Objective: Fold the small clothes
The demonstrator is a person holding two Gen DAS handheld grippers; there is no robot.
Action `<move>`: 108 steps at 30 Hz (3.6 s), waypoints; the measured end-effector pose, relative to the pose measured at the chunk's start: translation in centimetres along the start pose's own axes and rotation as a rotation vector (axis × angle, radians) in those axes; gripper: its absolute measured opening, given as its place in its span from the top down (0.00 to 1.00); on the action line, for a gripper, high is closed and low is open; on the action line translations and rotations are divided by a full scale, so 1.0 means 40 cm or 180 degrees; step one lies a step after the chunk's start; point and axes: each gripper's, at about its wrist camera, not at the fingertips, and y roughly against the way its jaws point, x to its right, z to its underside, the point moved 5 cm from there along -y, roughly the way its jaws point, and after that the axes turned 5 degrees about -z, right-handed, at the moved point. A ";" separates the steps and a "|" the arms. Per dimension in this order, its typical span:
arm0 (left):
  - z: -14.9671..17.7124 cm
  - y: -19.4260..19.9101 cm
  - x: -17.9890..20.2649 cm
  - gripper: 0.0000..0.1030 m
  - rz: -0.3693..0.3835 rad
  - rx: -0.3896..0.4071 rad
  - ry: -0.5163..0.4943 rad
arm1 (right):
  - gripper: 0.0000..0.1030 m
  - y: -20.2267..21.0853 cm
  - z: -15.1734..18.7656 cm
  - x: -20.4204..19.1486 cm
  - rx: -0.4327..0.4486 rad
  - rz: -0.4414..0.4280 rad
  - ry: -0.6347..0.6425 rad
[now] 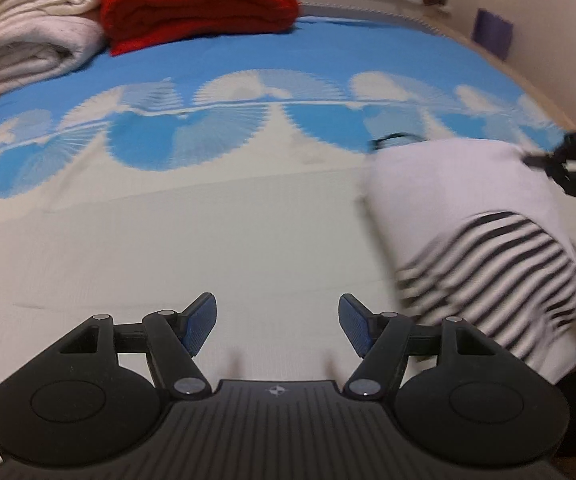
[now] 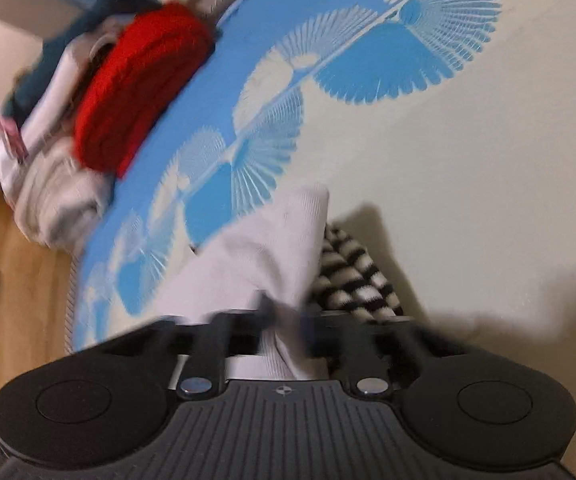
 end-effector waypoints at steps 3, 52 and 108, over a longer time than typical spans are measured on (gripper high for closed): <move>-0.030 0.003 0.118 0.20 0.0368 0.0035 0.0234 | 0.94 0.083 -0.026 -0.051 0.0308 -0.0474 0.0170; -0.063 -0.180 0.322 0.13 0.1050 -0.1163 -0.1150 | 1.00 0.129 0.194 0.115 -0.0967 0.0679 0.1075; -0.318 -0.277 -0.099 0.46 0.1084 -0.0456 0.0689 | 0.93 -0.285 0.027 -0.153 -0.0137 0.0200 0.0771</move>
